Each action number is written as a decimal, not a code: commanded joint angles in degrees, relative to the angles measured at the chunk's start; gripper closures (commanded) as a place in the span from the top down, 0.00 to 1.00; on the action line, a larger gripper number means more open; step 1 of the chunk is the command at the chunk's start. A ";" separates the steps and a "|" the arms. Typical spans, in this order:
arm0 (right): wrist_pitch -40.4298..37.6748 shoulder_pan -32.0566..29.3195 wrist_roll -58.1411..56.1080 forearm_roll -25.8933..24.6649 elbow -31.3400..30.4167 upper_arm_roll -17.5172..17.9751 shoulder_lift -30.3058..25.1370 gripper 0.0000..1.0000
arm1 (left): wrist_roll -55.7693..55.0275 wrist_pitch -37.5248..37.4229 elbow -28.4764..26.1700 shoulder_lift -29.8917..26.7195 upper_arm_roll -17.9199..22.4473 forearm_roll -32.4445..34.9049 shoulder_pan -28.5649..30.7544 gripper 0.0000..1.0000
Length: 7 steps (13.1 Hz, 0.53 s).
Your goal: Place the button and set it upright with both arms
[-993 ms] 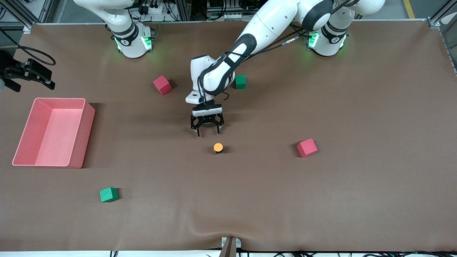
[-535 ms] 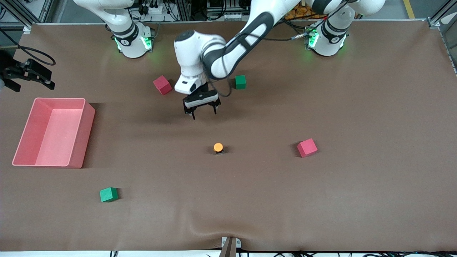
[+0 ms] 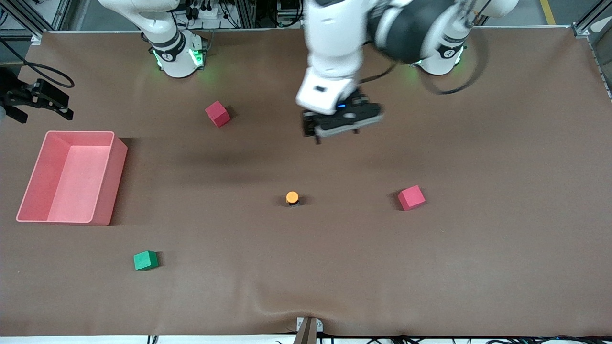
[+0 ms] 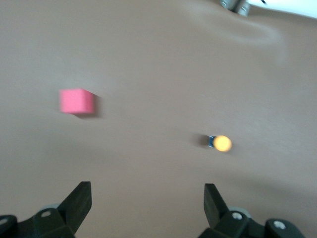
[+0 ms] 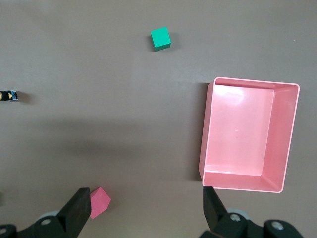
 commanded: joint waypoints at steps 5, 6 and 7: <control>0.05 -1.23 -0.52 0.20 -1.05 0.64 -1.18 1.00 | 28.99 -7.99 -2.90 -11.08 -0.76 -7.29 23.12 1.00; -0.03 -1.23 -0.52 0.20 -1.05 0.47 -1.18 1.00 | 33.30 -9.05 -2.90 -11.26 -1.02 -9.14 26.82 1.00; -0.04 -1.23 -0.52 0.20 -1.05 0.47 -1.18 1.00 | 36.65 -10.10 -2.99 -11.27 -1.11 -9.59 29.29 1.00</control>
